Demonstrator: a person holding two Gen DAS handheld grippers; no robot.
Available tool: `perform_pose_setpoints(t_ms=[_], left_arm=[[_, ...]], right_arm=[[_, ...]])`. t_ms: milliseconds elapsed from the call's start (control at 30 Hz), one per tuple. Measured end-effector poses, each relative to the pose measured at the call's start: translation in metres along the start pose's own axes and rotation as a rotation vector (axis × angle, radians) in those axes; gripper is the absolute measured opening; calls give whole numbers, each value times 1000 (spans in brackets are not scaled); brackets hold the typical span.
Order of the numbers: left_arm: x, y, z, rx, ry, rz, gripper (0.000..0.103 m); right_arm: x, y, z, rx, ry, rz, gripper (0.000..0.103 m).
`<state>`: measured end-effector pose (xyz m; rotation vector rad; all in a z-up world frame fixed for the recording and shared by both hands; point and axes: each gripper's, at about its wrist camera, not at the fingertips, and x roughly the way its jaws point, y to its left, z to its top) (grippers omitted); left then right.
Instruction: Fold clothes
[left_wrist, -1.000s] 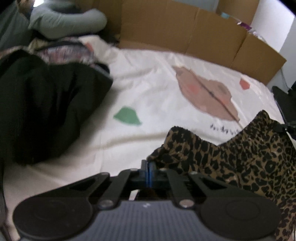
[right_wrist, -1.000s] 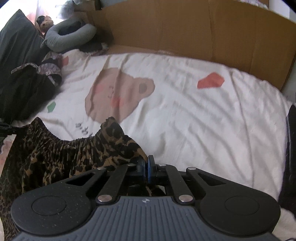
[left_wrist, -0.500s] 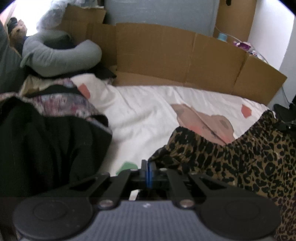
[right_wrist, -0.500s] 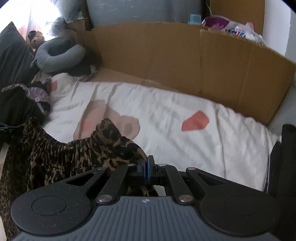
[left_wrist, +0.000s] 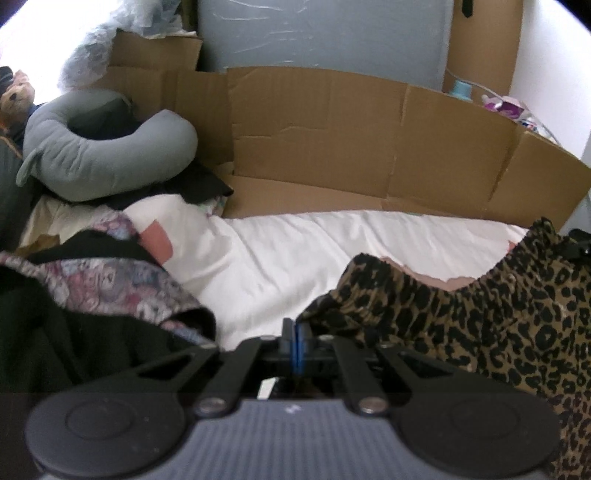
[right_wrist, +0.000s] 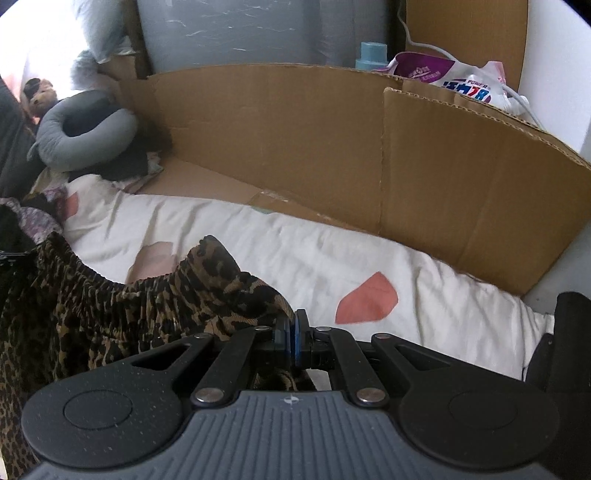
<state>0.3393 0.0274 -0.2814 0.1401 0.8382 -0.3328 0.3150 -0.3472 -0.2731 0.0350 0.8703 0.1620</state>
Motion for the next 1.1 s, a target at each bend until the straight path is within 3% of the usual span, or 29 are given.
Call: perform_pose_setpoints(t_ms=[633, 767, 933, 1000, 1100], left_arm=[[42, -2, 32, 20, 8, 41, 1], [60, -3, 29, 26, 107, 13, 7], [49, -3, 20, 0, 92, 18, 9], [44, -4, 15, -10, 95, 7, 9], [29, -5, 4, -46, 93, -29, 15]], right_arm=[[39, -11, 35, -27, 15, -52, 0], [51, -13, 39, -21, 28, -72, 1], [63, -12, 24, -28, 60, -100, 14], [62, -13, 14, -18, 71, -95, 37], [55, -16, 1, 22, 75, -62, 39]])
